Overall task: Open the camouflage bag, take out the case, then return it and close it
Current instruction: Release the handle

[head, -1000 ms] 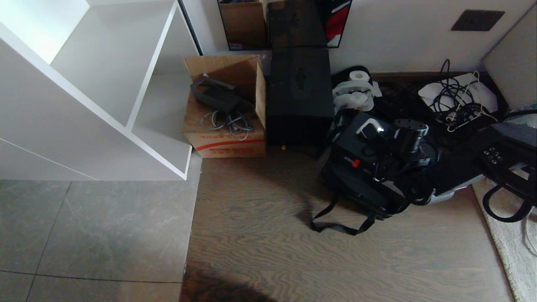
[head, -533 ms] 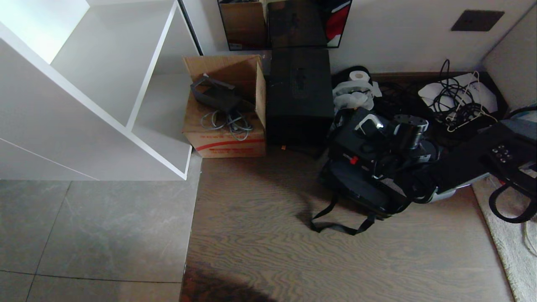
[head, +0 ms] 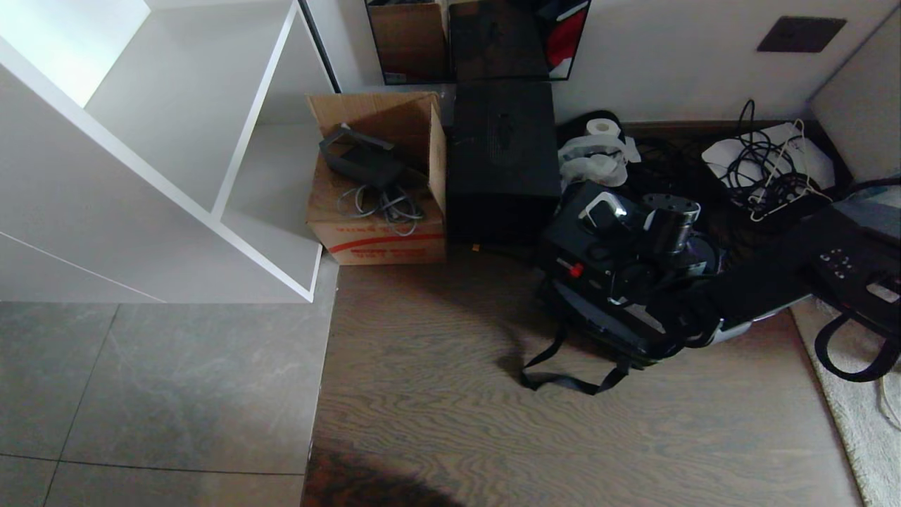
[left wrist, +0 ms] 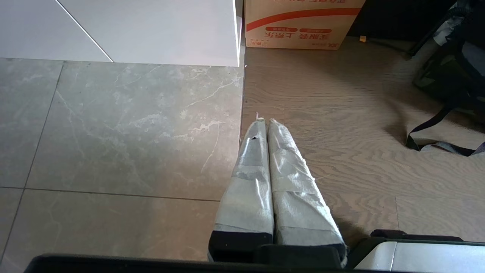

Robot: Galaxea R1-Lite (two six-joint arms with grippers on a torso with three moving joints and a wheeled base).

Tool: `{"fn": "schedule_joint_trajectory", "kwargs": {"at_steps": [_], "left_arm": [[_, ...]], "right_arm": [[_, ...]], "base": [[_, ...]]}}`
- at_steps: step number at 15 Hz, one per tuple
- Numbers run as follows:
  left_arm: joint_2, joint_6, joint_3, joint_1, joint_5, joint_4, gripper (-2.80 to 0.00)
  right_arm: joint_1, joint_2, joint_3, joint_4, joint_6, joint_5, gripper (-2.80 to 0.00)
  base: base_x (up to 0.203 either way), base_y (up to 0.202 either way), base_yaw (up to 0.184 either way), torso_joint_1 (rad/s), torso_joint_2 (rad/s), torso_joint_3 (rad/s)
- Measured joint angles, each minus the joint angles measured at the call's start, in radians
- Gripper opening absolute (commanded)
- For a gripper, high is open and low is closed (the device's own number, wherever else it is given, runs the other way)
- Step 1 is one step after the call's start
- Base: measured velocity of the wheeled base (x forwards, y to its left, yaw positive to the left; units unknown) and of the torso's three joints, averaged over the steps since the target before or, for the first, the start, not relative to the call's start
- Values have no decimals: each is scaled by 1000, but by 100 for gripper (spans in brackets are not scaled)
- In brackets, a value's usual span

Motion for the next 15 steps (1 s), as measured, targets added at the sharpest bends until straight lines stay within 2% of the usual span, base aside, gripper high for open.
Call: {"fn": "schedule_joint_trajectory", "kwargs": {"at_steps": [7, 15], "left_arm": [[0, 0, 0, 0, 1, 0, -280], [0, 0, 0, 0, 0, 0, -280]], "right_arm": [[91, 3, -3, 0, -1, -38, -280], [231, 30, 4, -1, 24, -113, -280]], "base": [[0, 0, 0, 0, 0, 0], [0, 0, 0, 0, 0, 0]]}}
